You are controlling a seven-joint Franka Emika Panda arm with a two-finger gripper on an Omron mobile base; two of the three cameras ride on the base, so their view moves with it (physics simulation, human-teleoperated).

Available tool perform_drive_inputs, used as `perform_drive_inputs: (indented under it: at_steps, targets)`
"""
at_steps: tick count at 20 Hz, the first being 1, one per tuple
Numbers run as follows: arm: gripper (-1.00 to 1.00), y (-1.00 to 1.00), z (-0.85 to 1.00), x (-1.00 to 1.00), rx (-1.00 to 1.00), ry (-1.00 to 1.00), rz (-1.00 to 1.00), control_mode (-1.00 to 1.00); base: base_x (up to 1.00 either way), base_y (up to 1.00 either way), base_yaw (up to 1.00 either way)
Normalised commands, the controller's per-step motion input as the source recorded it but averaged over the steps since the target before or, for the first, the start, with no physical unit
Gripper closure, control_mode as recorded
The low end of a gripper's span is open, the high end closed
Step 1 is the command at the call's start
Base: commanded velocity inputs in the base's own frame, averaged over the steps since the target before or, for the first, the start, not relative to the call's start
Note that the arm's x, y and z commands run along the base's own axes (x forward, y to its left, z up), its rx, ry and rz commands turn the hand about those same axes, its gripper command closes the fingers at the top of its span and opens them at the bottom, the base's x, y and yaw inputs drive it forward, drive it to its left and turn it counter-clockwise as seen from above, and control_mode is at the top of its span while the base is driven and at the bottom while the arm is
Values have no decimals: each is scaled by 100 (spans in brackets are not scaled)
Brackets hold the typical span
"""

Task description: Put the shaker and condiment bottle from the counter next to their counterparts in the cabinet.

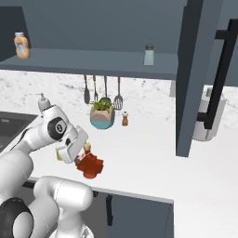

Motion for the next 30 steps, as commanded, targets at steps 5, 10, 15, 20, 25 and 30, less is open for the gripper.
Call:
perform_drive_inputs:
  at_steps: [5,10,15,20,25,30]
  targets:
    - [-100,-11,-17,4,0,1,0,-100,0,0,0]
    - [-100,-1,-16,6,0,4,0,-100,0,0,0]
    - [100,0,-13,5,0,6,0,-100,0,0,0]
    - [100,2,-9,3,0,4,0,-100,0,0,0]
    - [100,0,-6,0,0,0,0,-100,0,0,0]
    - [100,0,-2,0,0,0,0,-100,0,0,0]
